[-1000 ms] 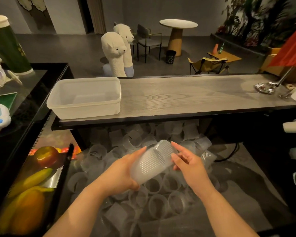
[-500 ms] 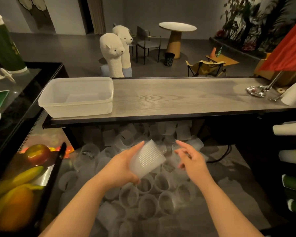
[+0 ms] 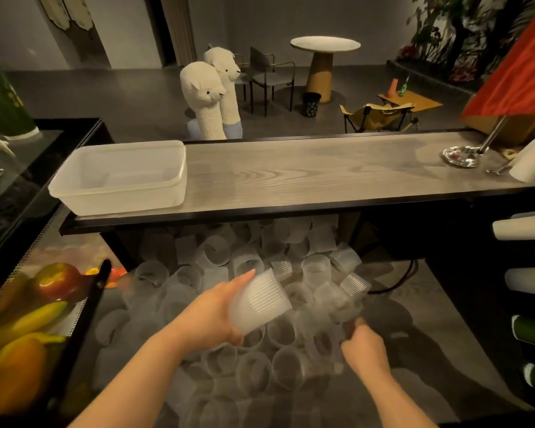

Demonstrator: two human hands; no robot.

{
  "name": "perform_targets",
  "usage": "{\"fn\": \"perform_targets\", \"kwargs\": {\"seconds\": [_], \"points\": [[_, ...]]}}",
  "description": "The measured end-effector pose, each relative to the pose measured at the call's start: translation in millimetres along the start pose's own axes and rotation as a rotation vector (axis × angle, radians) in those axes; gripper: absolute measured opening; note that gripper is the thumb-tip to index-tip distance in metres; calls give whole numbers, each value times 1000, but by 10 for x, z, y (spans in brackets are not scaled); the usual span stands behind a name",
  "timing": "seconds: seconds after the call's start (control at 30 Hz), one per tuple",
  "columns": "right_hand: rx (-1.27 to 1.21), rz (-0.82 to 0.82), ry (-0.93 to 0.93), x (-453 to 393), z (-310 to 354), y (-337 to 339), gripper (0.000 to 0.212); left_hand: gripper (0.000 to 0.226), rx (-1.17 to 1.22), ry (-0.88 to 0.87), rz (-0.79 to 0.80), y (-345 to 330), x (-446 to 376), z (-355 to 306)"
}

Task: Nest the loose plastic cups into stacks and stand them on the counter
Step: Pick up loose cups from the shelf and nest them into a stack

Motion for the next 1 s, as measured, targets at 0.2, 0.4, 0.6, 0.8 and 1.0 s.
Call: {"fn": "perform_targets", "kwargs": {"seconds": [0.2,0.4,0.6,0.8,1.0], "points": [[-874,81,316,376,494,602,34,119,-60,-13,52,-158,-85,-225],[-636,213,380,443,881,672,36,117,-2,-77,42,-204,-153,-501],[-261,291,495,479,1025,620,41,119,-48,-80,55,-248,-292,-655],[-81,-92,81,-160,180,972,26,117,-55,-50,13,-161,-467,-640],[93,125,-188,-359,-425,378,38,117,-81,-25,66,-210,-509,-601]]}}
Point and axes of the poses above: each hand's wrist, its own x-axis away from the middle knuckle, its own y-axis out of the back of the hand, z = x × y, the point moved 8 cm from there along -x, towards the middle knuckle, and after that the axes turned 11 degrees about z, right-handed, at the moved point
